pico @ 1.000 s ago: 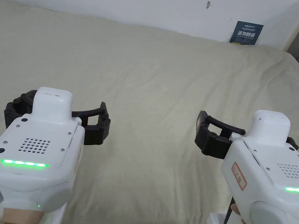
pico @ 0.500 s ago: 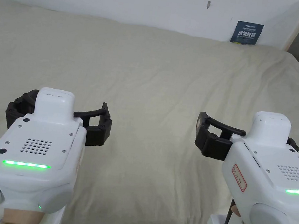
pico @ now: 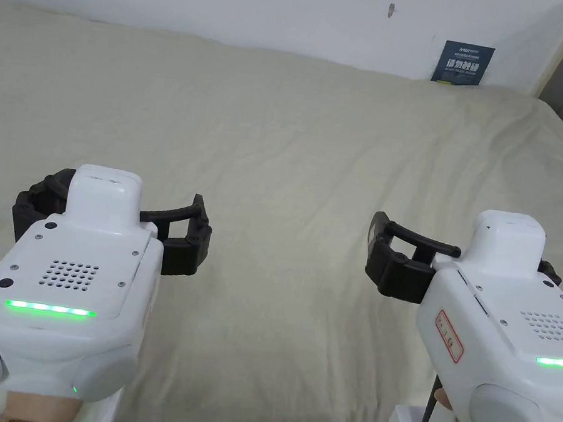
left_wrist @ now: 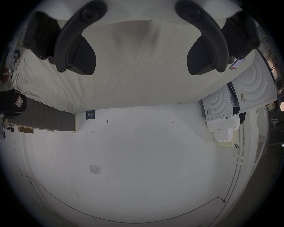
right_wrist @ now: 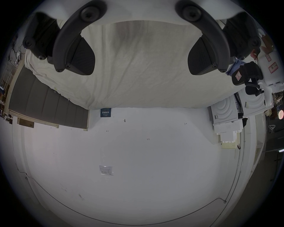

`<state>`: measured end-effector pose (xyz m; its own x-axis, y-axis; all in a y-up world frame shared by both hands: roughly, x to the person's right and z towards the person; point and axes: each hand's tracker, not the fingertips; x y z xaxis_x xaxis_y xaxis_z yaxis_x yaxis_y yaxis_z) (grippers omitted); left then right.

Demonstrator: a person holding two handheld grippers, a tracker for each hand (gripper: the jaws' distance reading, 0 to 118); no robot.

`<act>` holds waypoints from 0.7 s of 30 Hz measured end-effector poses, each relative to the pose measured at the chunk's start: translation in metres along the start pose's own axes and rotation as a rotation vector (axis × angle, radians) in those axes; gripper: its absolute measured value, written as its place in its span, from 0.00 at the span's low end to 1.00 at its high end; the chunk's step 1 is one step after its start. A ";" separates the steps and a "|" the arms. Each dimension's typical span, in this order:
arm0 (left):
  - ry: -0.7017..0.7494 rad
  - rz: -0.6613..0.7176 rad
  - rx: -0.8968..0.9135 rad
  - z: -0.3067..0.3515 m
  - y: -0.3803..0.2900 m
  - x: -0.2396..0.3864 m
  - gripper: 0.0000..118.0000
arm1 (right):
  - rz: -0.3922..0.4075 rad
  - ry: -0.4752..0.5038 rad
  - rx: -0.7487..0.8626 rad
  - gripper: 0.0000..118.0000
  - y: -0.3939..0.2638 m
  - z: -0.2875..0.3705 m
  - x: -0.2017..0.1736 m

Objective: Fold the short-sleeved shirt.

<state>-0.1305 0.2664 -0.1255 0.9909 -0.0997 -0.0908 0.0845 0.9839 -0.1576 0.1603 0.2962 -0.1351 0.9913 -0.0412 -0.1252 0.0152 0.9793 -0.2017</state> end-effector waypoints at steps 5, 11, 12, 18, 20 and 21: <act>0.001 0.008 0.000 0.002 0.002 0.000 1.00 | 0.005 0.002 0.002 1.00 0.000 0.000 -0.001; 0.006 0.014 0.002 0.001 0.002 -0.001 1.00 | 0.006 0.007 0.001 1.00 0.000 0.001 -0.001; 0.006 0.014 0.000 0.001 0.002 -0.001 1.00 | 0.004 0.006 0.002 1.00 0.000 0.001 -0.001; 0.006 0.016 -0.002 0.002 0.002 -0.001 1.00 | 0.011 0.009 0.001 1.00 -0.001 0.002 -0.002; 0.005 0.014 -0.004 0.002 0.002 0.000 1.00 | 0.009 0.011 0.001 1.00 -0.001 0.002 -0.002; 0.006 0.011 -0.004 0.002 0.003 0.000 1.00 | 0.009 0.011 0.001 1.00 -0.001 0.002 -0.002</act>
<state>-0.1301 0.2691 -0.1241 0.9912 -0.0895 -0.0980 0.0731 0.9843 -0.1604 0.1586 0.2959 -0.1331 0.9899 -0.0345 -0.1376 0.0064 0.9799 -0.1993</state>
